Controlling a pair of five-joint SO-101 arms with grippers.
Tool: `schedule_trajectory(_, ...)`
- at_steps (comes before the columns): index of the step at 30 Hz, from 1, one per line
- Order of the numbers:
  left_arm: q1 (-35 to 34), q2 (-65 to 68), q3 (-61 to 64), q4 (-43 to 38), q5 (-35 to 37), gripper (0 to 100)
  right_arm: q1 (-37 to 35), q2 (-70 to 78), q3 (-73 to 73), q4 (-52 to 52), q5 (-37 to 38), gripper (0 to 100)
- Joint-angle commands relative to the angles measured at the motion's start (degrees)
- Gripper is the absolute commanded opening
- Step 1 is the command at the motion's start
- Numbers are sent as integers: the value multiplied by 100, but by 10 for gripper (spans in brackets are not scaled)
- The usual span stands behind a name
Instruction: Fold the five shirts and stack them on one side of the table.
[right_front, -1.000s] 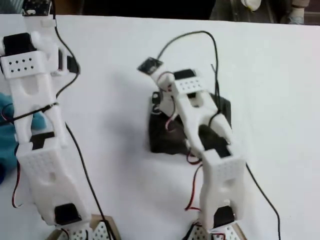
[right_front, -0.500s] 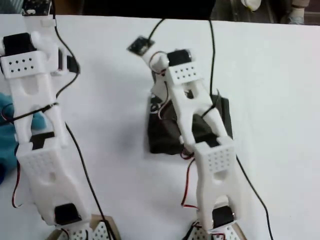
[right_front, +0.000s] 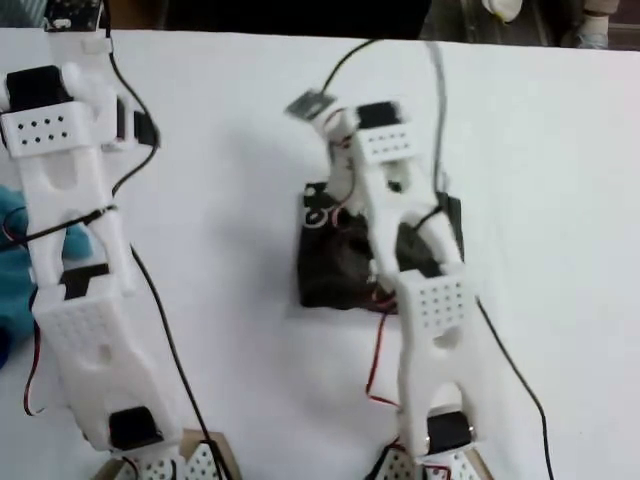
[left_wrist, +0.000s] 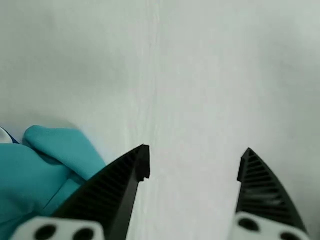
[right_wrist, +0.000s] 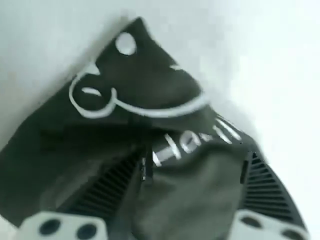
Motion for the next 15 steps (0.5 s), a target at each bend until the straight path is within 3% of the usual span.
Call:
schedule_trajectory(1, -62, -62, -242, -88, -70, 302, 523, -1165, 237, 101, -44, 292)
schedule_trajectory(9, -62, -53, -242, -88, -70, 302, 866, -2448, 3560, 22, -53, 291)
schedule_trajectory(15, -62, -53, -242, -88, -70, 302, 884, -2774, 5020, -848, -53, 290)
